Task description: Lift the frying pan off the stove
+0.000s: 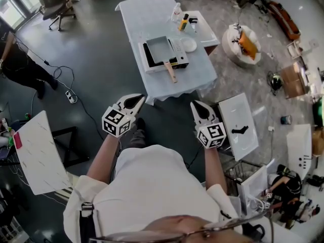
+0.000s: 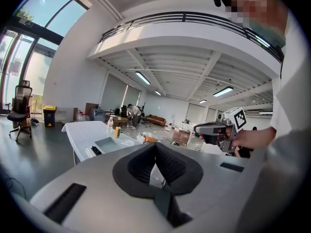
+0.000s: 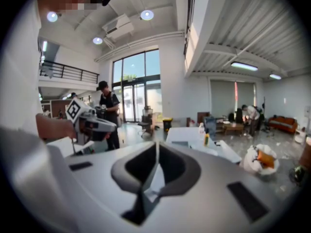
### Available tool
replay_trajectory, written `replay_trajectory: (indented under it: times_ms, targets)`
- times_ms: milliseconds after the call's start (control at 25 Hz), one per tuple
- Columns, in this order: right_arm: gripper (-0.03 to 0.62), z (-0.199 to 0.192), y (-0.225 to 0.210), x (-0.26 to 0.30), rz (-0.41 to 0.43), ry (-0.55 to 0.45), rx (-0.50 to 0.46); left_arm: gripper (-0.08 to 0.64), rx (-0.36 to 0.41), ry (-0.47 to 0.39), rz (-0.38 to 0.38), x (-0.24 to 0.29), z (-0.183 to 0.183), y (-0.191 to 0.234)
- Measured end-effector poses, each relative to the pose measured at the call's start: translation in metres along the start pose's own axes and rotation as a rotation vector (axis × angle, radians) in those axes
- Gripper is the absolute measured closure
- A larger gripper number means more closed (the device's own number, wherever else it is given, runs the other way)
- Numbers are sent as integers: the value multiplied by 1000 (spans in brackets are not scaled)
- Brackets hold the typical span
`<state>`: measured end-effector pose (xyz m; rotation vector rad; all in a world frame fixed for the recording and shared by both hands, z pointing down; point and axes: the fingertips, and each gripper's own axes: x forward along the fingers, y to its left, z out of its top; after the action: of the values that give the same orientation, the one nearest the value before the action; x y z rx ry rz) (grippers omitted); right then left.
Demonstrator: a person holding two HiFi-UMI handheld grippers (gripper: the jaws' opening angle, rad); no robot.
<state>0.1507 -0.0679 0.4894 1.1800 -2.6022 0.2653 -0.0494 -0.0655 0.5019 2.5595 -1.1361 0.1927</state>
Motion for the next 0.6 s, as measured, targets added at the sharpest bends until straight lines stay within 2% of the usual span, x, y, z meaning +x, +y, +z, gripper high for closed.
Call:
replay_trajectory:
  times_ms: [160, 600]
  targets:
    - [554, 11, -8, 34, -3, -3, 4, 529, 16, 6, -39, 18, 12, 28]
    - [554, 30, -24, 113, -51, 16, 37, 529, -27, 55, -96, 62, 28, 113]
